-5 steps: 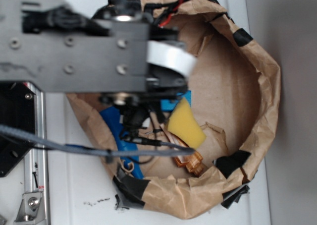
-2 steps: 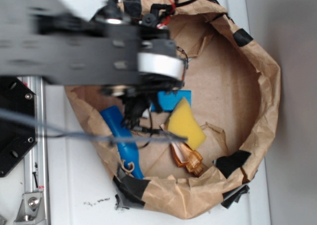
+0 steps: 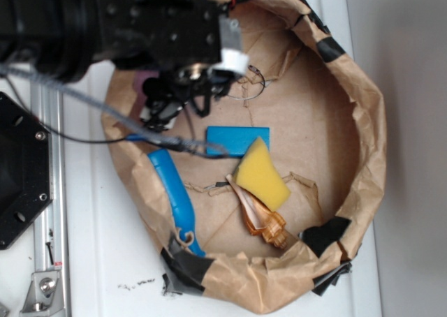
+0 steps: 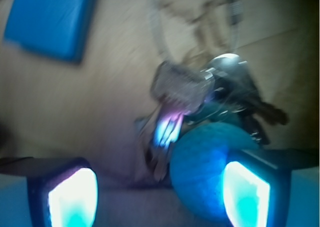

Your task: Grab the blue ball.

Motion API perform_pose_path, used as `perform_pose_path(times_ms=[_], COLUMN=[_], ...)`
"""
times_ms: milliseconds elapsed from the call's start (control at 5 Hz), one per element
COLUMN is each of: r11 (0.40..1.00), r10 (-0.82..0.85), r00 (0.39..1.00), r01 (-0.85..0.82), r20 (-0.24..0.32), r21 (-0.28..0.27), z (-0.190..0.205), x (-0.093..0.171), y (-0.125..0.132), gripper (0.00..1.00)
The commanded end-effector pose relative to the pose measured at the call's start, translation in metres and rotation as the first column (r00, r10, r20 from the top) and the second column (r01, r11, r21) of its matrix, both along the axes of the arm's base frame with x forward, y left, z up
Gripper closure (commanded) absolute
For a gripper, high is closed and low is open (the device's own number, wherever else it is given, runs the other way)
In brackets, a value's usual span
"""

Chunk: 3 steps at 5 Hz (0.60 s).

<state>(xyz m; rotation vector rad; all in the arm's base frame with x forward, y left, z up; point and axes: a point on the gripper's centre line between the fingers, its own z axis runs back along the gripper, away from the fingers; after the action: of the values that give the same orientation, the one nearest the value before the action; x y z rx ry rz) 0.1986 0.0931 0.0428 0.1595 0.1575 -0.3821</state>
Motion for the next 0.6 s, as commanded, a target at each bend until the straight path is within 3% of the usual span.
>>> perform_pose_path(times_ms=[0, 200, 400], r11=[1.000, 0.998, 0.999], r10=[-0.020, 0.000, -0.003], r00=[0.999, 0.999, 0.992], r01=[0.019, -0.002, -0.004], r20=[0.036, 0.043, 0.123], r21=[0.024, 0.055, 0.052], z=[-0.023, -0.024, 0.011], x=[0.010, 0.016, 0.028], y=[0.016, 0.016, 0.003], gripper=[0.24, 1.00, 1.00])
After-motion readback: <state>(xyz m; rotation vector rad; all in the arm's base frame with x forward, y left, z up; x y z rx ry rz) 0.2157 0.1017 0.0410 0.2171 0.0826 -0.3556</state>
